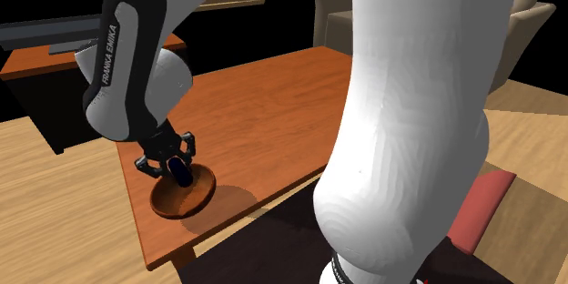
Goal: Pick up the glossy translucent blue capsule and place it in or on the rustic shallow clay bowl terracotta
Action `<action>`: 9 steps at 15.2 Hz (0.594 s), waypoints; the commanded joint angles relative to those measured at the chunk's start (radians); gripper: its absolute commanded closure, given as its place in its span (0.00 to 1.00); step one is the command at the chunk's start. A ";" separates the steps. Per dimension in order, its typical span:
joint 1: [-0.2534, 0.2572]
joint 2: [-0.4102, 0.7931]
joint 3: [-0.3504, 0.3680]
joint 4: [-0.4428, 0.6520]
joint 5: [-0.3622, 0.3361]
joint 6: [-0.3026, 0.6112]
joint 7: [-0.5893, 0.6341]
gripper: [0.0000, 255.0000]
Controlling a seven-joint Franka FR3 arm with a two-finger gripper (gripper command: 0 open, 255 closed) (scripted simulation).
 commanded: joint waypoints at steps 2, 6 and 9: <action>0.007 0.037 -0.011 -0.001 -0.031 0.034 0.027 1.00; 0.015 0.075 -0.025 0.004 -0.060 0.064 0.051 1.00; 0.016 0.075 -0.025 0.004 -0.060 0.063 0.051 1.00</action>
